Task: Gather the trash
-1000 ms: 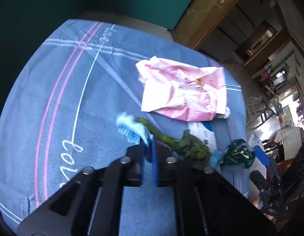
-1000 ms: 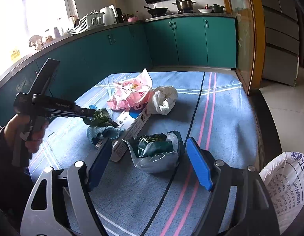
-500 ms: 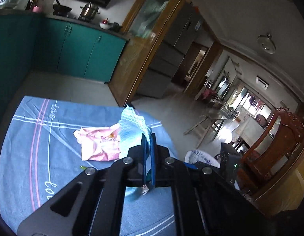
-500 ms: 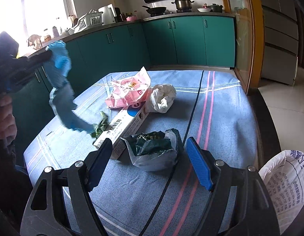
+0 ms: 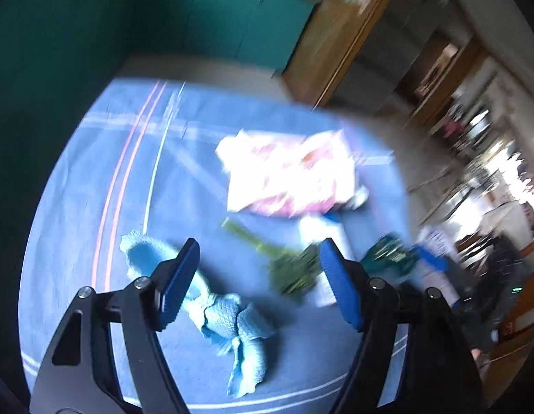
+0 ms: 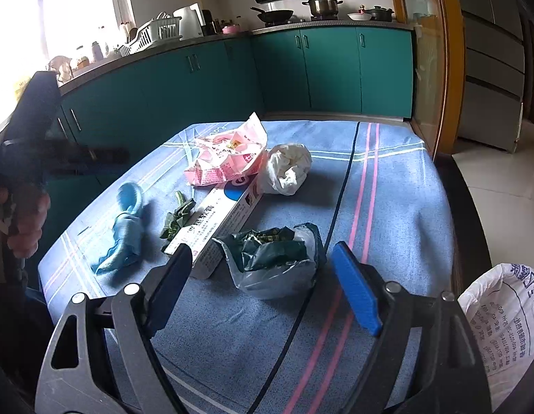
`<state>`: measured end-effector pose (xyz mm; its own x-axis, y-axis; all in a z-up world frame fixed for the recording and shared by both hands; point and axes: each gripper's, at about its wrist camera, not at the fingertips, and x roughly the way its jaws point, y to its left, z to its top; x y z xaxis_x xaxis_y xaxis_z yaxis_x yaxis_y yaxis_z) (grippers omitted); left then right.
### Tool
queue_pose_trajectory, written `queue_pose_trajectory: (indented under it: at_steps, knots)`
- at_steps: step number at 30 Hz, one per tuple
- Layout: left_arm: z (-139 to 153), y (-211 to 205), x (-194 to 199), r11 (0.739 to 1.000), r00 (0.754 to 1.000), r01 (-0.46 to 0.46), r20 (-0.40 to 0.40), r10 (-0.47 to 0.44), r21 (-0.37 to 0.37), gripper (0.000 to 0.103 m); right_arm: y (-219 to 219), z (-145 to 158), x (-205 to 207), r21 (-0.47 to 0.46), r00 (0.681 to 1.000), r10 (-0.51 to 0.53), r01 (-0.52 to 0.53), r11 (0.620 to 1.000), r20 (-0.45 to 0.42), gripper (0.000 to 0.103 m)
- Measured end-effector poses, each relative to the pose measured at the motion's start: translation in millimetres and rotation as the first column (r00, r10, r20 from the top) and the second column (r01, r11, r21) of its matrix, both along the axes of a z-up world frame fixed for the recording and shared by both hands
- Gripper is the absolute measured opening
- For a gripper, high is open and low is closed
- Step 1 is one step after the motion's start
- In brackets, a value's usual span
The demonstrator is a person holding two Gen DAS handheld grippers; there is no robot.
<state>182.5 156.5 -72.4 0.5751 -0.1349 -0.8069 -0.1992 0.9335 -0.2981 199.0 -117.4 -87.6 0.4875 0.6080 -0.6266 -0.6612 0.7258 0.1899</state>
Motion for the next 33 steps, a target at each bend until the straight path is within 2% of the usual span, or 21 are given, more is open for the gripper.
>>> queue_pose_trajectory:
  at_steps: [2, 4, 11, 14, 25, 27, 28, 31, 33]
  knots:
    - [-13.4, 1.5, 1.3, 1.000, 0.999, -0.005, -0.054, 0.005, 0.000, 0.073, 1.4, -1.8, 0.0, -0.013, 1.000, -0.005, 0.005, 1.000, 0.002, 0.082]
    - [-17.9, 2.1, -1.3, 1.000, 0.998, -0.002, -0.070, 0.002, 0.006, 0.073, 2.9, -3.5, 1.3, -0.022, 1.000, -0.010, 0.010, 1.000, -0.003, 0.082]
    - [-2.1, -4.0, -16.7, 0.994, 1.000, 0.000, -0.002, 0.001, 0.107, 0.081, 14.7, -10.9, 9.8, -0.020, 0.999, -0.012, 0.011, 1.000, -0.049, 0.087]
    - [2.3, -8.4, -18.1, 0.990, 1.000, 0.012, 0.001, -0.012, 0.141, 0.084, 22.6, -14.3, 10.4, -0.040, 0.998, -0.005, 0.003, 0.999, -0.055, 0.087]
    - [-15.7, -5.6, -20.3, 0.987, 0.993, -0.005, -0.112, 0.024, 0.164, 0.091, 28.8, -20.5, 15.9, -0.068, 0.996, -0.015, 0.009, 0.998, -0.092, 0.087]
    - [-21.9, -3.4, -19.3, 0.989, 0.990, -0.006, -0.136, 0.026, 0.148, 0.091, 28.4, -19.8, 14.9, -0.061, 0.996, -0.009, 0.004, 0.998, -0.090, 0.085]
    - [-23.3, -2.7, -19.0, 0.990, 0.990, -0.005, -0.142, 0.025, 0.141, 0.091, 28.5, -19.5, 14.2, -0.060, 0.996, -0.005, 0.000, 0.998, -0.088, 0.078]
    - [-26.5, -1.6, -18.2, 0.991, 0.988, -0.007, -0.153, 0.027, 0.134, 0.091, 28.3, -18.6, 11.6, -0.053, 0.996, 0.004, -0.008, 0.999, -0.084, 0.069]
    - [-27.2, -1.0, -18.6, 0.991, 0.988, -0.009, -0.154, 0.030, 0.135, 0.091, 27.6, -17.5, 10.2, -0.047, 0.997, 0.007, -0.011, 0.999, -0.083, 0.067]
